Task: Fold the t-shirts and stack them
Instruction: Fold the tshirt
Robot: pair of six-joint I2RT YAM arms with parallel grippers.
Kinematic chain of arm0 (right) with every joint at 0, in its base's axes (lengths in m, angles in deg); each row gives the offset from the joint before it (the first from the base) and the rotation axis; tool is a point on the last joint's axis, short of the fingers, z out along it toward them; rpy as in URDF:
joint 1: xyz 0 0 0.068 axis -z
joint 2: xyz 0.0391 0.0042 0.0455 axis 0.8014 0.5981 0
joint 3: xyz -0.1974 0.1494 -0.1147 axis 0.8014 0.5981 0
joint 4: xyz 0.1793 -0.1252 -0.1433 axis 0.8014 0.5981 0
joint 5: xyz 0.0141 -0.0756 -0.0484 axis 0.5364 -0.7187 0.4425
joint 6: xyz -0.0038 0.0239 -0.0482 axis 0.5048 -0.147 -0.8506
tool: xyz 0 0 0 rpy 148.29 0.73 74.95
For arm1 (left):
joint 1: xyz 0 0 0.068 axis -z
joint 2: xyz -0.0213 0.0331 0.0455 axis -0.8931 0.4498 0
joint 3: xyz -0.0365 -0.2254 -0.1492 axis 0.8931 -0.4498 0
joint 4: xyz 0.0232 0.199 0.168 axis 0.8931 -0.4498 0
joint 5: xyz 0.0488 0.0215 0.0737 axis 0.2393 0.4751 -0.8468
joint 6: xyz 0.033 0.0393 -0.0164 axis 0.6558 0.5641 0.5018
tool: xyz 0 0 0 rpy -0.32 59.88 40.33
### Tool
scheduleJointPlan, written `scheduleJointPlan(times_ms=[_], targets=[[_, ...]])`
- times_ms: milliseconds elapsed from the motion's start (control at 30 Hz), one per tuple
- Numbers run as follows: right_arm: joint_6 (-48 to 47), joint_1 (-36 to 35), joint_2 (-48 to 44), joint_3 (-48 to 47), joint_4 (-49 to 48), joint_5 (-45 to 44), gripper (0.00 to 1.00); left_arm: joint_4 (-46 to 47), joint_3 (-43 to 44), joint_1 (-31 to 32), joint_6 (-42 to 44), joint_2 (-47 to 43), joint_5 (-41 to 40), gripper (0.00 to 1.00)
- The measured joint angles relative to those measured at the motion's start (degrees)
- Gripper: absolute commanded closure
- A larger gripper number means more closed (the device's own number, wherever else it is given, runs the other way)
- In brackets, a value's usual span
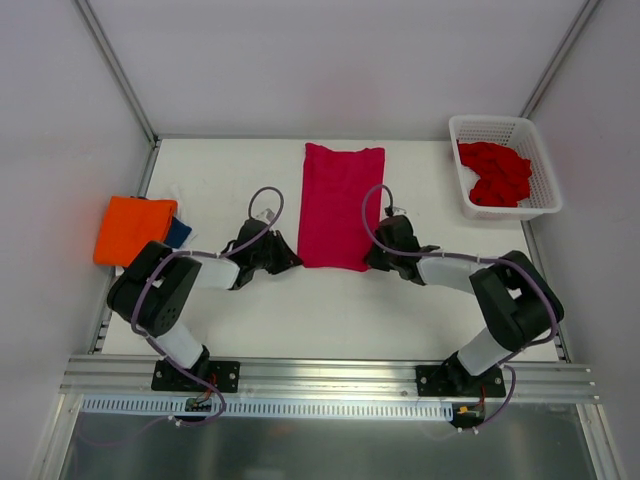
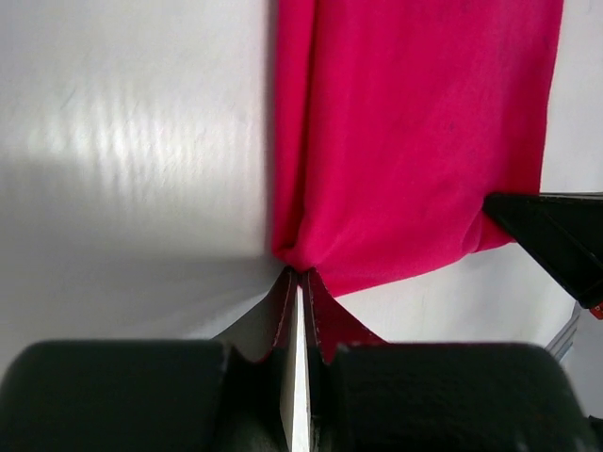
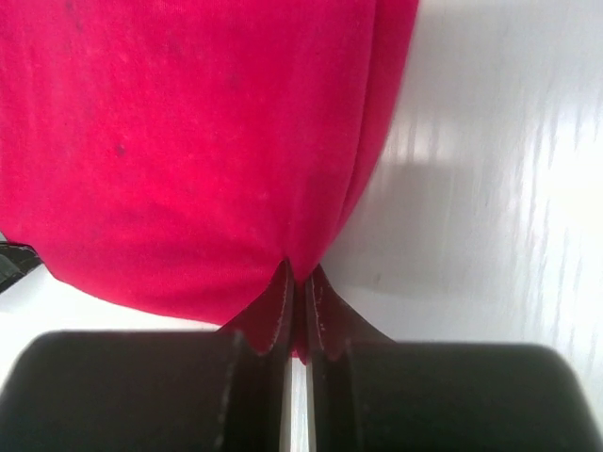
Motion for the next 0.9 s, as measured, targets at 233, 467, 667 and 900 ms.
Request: scheduleJointPlan(times_ms=[233,467,667,900], targets=[[1.5,-6.8,-7.1,4.7,5.7,-2.2,0.99,-7.8,-7.9,3.2,-0.2,-14.3,-3.8,1.00],[4.7,-15.5,-14.8,5.7,17.0,-8.3,0.99,-17.7,-10.1,9.6,-0.9,-29.0,-8.8,1.00],[7.0,-21.4,-21.8,4.2,24.9,-14.2,1.00,-22.6,-11.1,11.0,-1.0,-35.5,-11.3,1.00],[5.0,-20.0,-20.1,-4.9,30.0,-20.5,1.00,-24.9,-5.1,10.9,-0.1,-28.6,-13.9,1.00]])
